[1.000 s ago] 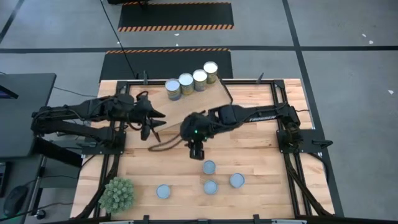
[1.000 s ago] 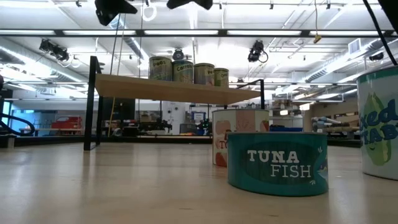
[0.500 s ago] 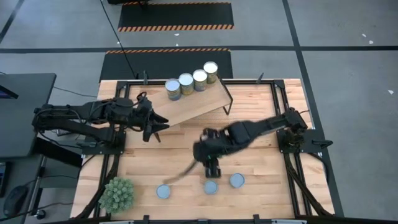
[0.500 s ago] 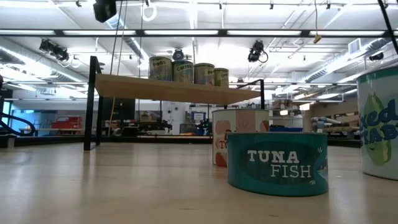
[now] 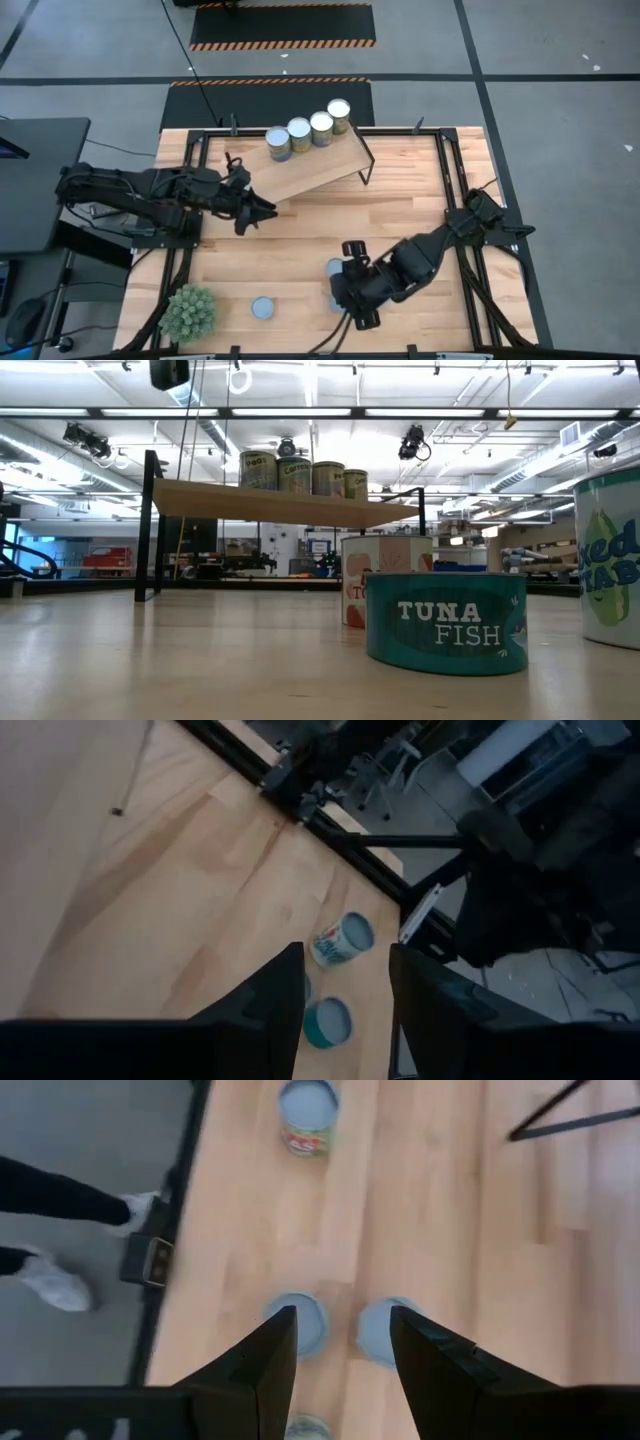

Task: Pick and place cans onto a shelf
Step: Put the canned mixed vegetables on the shelf

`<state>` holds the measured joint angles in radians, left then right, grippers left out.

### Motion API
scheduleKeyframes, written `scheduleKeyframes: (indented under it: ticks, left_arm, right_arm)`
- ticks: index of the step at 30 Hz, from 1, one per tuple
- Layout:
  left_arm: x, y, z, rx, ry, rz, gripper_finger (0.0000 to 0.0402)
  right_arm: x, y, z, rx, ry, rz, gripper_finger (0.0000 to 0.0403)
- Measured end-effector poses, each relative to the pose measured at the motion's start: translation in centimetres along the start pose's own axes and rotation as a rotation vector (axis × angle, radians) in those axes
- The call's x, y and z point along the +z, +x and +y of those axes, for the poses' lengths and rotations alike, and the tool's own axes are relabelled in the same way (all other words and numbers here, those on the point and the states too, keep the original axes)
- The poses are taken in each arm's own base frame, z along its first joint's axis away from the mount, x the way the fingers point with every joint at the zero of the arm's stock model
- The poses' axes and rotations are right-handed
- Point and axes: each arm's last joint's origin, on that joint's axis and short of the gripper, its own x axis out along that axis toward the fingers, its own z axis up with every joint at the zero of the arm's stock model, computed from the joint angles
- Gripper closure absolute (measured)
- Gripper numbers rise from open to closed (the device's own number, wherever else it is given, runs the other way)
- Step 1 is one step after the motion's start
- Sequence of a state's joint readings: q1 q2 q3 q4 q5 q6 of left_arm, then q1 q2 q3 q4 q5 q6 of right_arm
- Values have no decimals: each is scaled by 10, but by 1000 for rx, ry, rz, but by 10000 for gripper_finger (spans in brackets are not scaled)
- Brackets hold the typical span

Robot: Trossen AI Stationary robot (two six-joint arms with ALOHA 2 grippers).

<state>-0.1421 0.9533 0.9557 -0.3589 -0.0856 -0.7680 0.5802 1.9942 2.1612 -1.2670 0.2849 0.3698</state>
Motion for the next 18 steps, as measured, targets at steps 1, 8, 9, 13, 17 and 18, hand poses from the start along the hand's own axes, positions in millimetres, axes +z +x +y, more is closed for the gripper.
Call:
scheduleKeyframes:
  ticks: [1, 8, 9, 13, 17, 18]
  left_arm:
    - [-1, 1, 0, 0, 3, 6, 249]
    - [-10, 15, -5, -5, 38, 54, 249]
    - [-12, 16, -6, -8, 44, 60, 249]
    - [-14, 17, -8, -20, 59, 71, 249]
    - [-16, 16, -11, -31, 74, 78, 249]
    - [-17, 16, -11, -34, 76, 80, 249]
  right_arm:
    - [-1, 0, 0, -17, 8, -1, 234]
    - [-7, 0, 1, -110, 25, 4, 234]
    - [-10, 2, 1, -141, 32, 12, 234]
    - [-29, 8, 1, -197, 59, 17, 234]
    - [-48, 13, 1, -105, 129, -28, 234]
    - [-53, 13, 0, -69, 145, -41, 234]
